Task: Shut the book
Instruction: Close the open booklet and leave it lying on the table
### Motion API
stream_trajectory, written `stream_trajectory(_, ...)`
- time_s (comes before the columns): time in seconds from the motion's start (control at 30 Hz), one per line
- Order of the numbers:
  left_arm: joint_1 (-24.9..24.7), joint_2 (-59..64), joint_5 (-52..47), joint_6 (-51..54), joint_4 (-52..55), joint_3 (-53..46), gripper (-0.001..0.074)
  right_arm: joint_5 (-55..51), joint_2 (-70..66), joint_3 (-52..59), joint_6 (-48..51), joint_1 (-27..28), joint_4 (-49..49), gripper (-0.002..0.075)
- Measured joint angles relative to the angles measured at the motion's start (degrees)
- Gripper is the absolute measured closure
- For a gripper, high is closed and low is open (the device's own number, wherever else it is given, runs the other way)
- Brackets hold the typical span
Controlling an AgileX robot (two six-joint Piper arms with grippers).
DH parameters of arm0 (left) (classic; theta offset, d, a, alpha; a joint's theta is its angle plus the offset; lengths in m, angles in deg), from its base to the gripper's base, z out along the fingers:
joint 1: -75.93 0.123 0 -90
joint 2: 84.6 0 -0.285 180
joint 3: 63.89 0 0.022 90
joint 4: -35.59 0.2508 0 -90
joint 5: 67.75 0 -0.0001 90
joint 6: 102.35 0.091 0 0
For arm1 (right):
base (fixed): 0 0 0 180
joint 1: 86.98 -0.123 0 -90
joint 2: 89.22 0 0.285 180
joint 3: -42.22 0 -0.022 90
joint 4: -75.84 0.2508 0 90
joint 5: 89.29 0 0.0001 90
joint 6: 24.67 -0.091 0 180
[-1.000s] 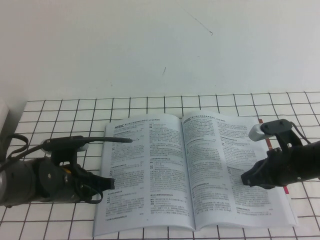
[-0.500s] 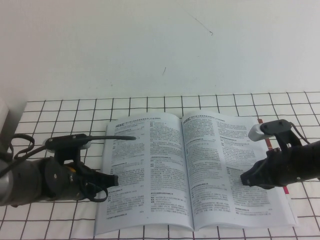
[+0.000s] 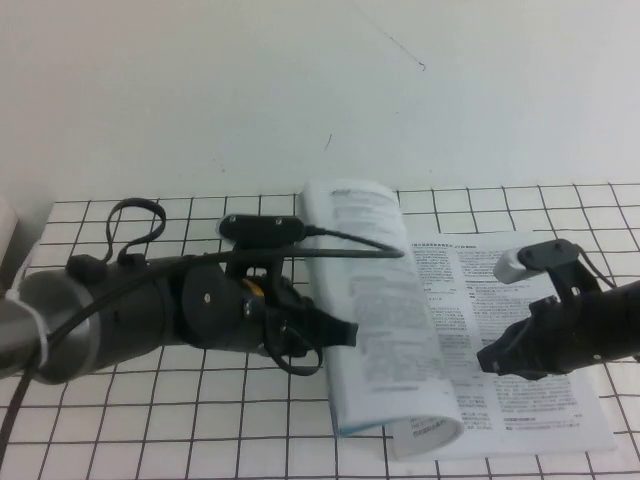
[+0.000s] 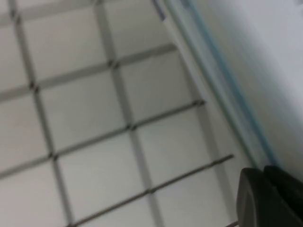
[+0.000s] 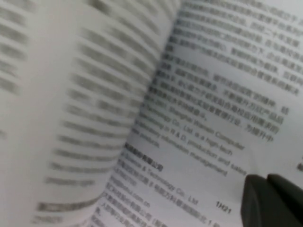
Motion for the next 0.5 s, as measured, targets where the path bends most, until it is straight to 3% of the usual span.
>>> stream_trajectory(0.13, -0.9, -5.2, 1.6, 1.8, -0.1, 0.8, 0.0738, 1.7, 5.0, 0.0, 0.0, 0.0, -3.8, 0.0729)
stream_trajectory(0.37, -0.9, -14.4, 0.4, 8.9, 0.8, 0.8, 0.0738, 8.5, 20.5, 0.5, 0.0, 0.1, -18.8, 0.0729)
stream_trajectory(0.5, -0.9, -20.3, -0.1, 9.6, 5.7, 0.8, 0.0738, 8.6, 29.8, 0.5, -0.1, 1.1, -21.2, 0.0729)
